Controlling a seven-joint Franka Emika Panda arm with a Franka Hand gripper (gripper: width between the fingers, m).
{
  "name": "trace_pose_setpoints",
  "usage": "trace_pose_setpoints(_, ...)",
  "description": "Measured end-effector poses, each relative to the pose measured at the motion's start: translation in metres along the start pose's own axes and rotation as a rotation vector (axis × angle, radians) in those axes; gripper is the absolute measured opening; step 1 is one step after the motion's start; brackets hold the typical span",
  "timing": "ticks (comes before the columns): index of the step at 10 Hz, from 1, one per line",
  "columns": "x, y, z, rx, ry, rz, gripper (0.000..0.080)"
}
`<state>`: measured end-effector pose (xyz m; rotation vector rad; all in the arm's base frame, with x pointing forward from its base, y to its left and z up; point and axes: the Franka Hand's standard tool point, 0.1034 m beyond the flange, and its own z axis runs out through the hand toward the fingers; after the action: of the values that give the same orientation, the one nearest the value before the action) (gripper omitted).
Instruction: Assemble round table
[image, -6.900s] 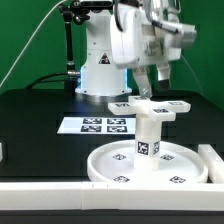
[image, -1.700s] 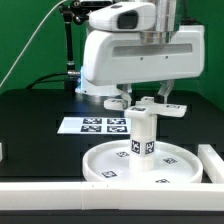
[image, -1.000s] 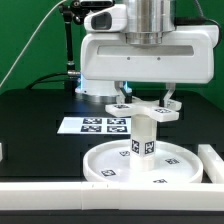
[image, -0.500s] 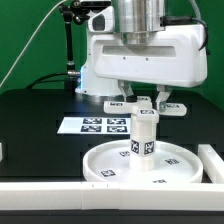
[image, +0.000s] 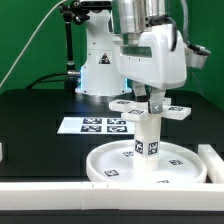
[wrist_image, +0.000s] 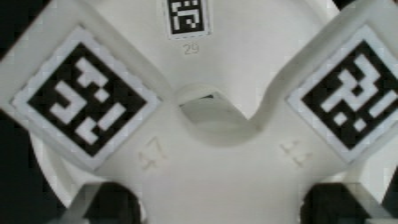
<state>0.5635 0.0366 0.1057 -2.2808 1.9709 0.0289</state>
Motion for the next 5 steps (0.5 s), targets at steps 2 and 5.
trace_pose_setpoints(2,-0.0005,-0.0002,0.0001,0.000,-0.001,0.115,0.0448)
trace_pose_setpoints(5,-0.0002,-0.0013,0.0007,0.026,-0.011,0.361,0.0448)
